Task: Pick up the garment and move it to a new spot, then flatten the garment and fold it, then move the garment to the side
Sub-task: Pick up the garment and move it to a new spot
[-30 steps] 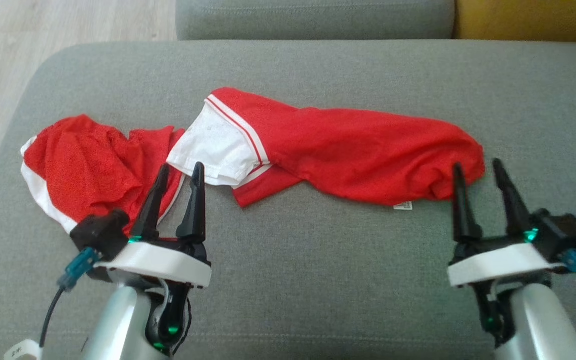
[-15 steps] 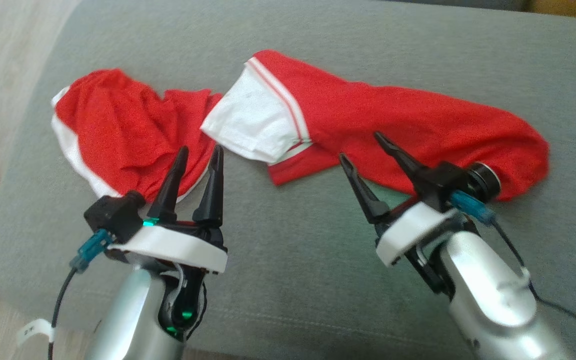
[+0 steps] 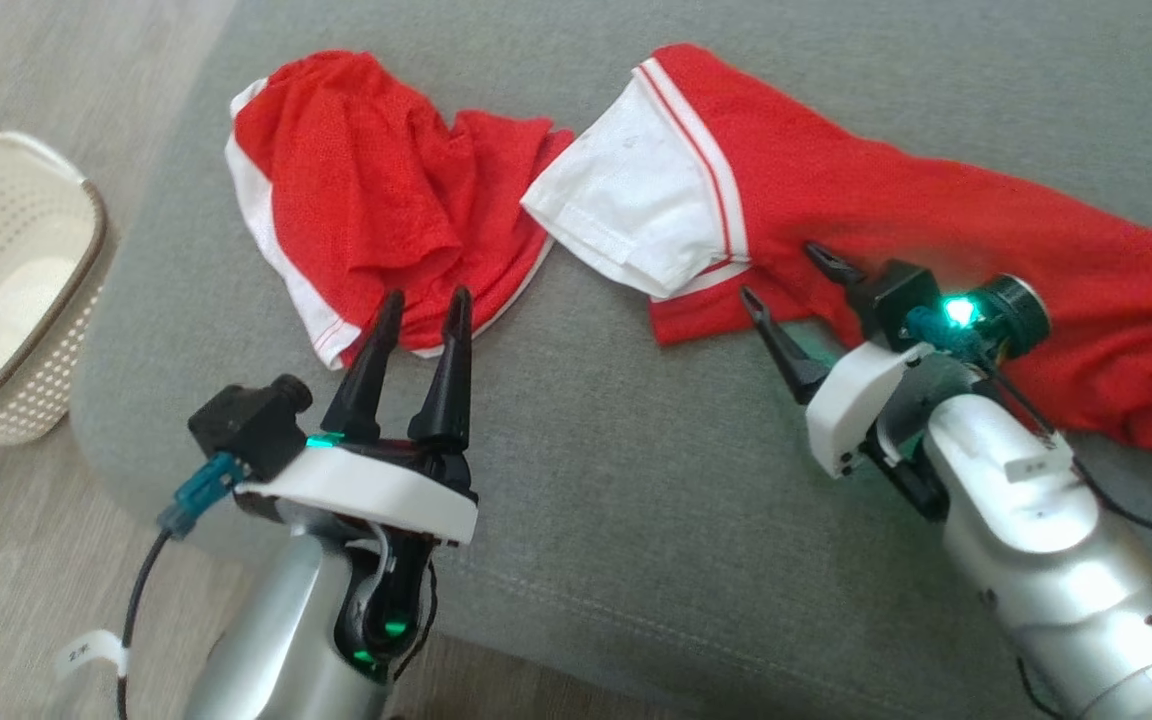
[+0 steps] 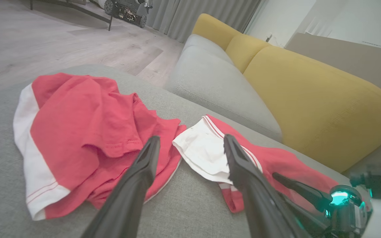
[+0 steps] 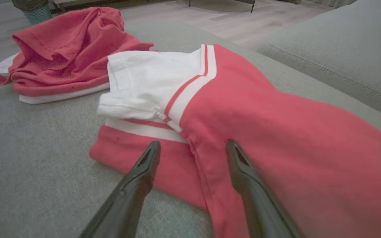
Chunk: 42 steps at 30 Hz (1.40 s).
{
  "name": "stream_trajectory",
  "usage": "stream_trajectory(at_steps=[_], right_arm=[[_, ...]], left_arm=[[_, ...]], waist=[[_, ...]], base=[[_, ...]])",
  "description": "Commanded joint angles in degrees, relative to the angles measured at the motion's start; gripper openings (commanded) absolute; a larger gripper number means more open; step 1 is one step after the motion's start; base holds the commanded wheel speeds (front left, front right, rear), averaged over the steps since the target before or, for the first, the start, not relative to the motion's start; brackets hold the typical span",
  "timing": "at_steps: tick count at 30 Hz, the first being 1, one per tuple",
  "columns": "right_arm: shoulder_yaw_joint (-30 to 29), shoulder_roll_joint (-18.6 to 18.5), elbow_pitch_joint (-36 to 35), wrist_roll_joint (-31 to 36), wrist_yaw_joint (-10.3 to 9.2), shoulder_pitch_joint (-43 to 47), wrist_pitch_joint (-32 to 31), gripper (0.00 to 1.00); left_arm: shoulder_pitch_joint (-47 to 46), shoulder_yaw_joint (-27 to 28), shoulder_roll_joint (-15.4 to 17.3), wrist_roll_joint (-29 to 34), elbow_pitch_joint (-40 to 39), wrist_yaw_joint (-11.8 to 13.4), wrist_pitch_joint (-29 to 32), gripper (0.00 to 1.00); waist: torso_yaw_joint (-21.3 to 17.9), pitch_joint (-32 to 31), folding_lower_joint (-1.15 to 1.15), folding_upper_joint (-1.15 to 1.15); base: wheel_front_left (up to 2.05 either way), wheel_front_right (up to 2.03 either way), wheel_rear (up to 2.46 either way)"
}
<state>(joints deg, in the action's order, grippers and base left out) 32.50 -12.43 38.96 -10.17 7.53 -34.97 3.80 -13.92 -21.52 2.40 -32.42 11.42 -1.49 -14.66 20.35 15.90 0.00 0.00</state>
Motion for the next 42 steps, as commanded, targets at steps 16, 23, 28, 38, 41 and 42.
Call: stream_trajectory(at_steps=[16,23,28,38,41,42], right_arm=[[-1.70,1.09,7.65,-0.66,-0.04,-5.58,4.79,0.00],[-3.05,-1.25,4.31,-1.40,-0.04,-5.55,5.39,0.00],[-4.95,-6.43,-1.08,-2.54,-0.04,-7.77,1.92,0.00],[-2.27,-20.26,-4.20,-4.61,-0.04,-19.68,-8.99,0.00],[-2.21,-21.80,-1.21,-5.32,-0.04,-23.84,-9.85,0.00],[-2.24,-22.06,0.10,-5.28,-0.04,-25.14,-10.04,0.00]], left_arm=[[-3.20,1.25,0.48,-0.59,-2.10,1.15,-0.34,1.00],[-2.61,0.83,0.48,-0.63,-1.80,1.24,-0.34,1.00],[-2.25,0.15,0.48,-0.75,-1.65,1.23,-0.34,1.00],[-2.96,-1.66,0.48,-2.23,-2.95,1.49,-0.34,1.00],[-3.35,-1.92,0.48,-2.42,-3.08,1.53,-0.34,1.00],[-3.52,-1.97,0.48,-2.50,-3.12,1.56,-0.34,1.00]], waist=[[-0.05,0.63,0.00,0.00],[-1.36,-1.74,0.00,0.00],[-1.05,-2.61,0.00,0.00],[2.41,1.13,0.00,0.00],[3.07,2.39,0.00,0.00],[3.26,2.80,0.00,0.00]], base=[[0.00,0.00,0.00],[0.00,0.00,0.00],[0.00,0.00,0.00],[0.00,0.00,0.00],[0.00,0.00,0.00],[0.00,0.00,0.00]])
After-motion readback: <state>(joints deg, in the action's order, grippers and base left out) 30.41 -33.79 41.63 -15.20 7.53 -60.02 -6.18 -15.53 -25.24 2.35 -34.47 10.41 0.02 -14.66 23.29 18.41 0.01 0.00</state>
